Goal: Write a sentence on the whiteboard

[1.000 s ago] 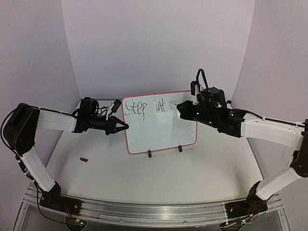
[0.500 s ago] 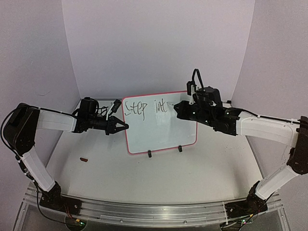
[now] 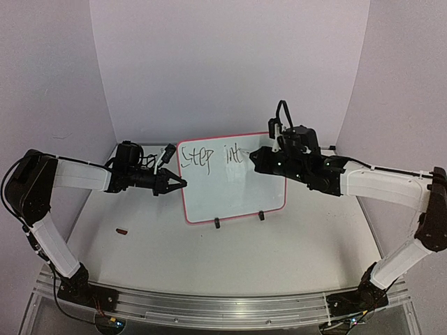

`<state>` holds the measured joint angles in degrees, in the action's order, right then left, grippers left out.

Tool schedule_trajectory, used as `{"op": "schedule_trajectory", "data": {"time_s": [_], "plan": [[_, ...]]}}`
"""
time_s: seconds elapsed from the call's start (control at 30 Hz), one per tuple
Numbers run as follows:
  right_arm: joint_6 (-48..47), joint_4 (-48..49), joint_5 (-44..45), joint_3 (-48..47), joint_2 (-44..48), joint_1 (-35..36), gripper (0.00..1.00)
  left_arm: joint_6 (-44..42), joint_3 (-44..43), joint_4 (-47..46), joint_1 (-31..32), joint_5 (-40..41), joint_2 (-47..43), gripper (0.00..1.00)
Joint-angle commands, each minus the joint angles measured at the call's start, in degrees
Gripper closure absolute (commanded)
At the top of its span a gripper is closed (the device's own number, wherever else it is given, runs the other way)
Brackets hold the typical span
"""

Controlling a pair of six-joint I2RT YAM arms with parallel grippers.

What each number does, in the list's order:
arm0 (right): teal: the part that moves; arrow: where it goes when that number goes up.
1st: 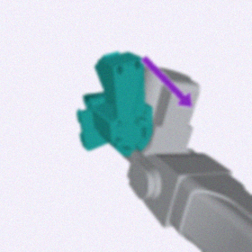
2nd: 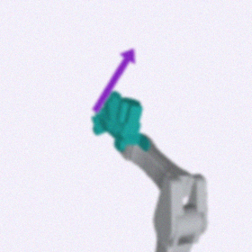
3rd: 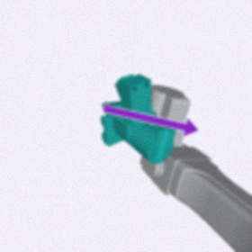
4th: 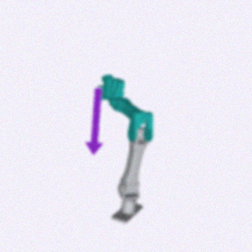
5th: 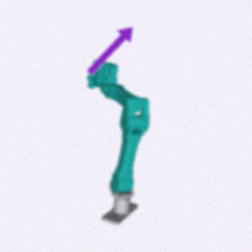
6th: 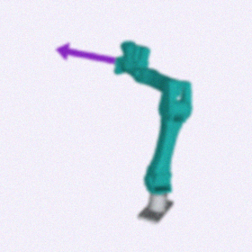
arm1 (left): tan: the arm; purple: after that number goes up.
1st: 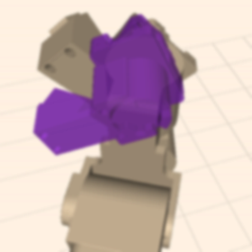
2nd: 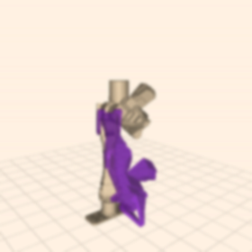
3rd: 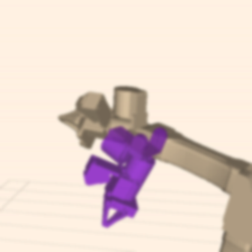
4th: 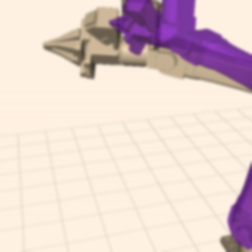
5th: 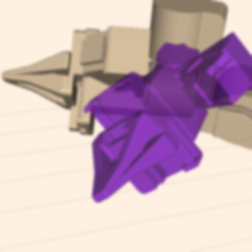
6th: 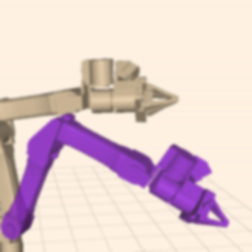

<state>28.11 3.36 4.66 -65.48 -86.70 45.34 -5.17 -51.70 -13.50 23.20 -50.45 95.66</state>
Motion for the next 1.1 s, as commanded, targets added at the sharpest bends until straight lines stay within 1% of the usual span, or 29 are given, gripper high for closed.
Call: {"op": "schedule_trajectory", "data": {"time_s": [0.0, 0.33, 0.6, 1.07], "plan": [[1.72, 0.57, -0.66, 1.21, 0.05, -0.2, 1.0, -2.95, 0.11, 3.19, 0.16, 7.03, 0.24, 1.0], [2.53, -0.29, 0.6, 3.14, 1.42, -0.23, 1.0, -2.85, 0.11, 3.28, 0.17, 6.99, 0.16, 1.0], [0.01, -1.19, 2.55, 0.1, 2.06, -0.23, 1.0, -2.88, 0.11, 3.29, 0.16, 7.03, 0.08, 1.0], [-2.81, -1.97, 2.67, -4.36, 0.53, -0.2, 1.0, -2.9, 0.11, 3.3, 0.14, 7.03, 0.31, 1.0]]}}
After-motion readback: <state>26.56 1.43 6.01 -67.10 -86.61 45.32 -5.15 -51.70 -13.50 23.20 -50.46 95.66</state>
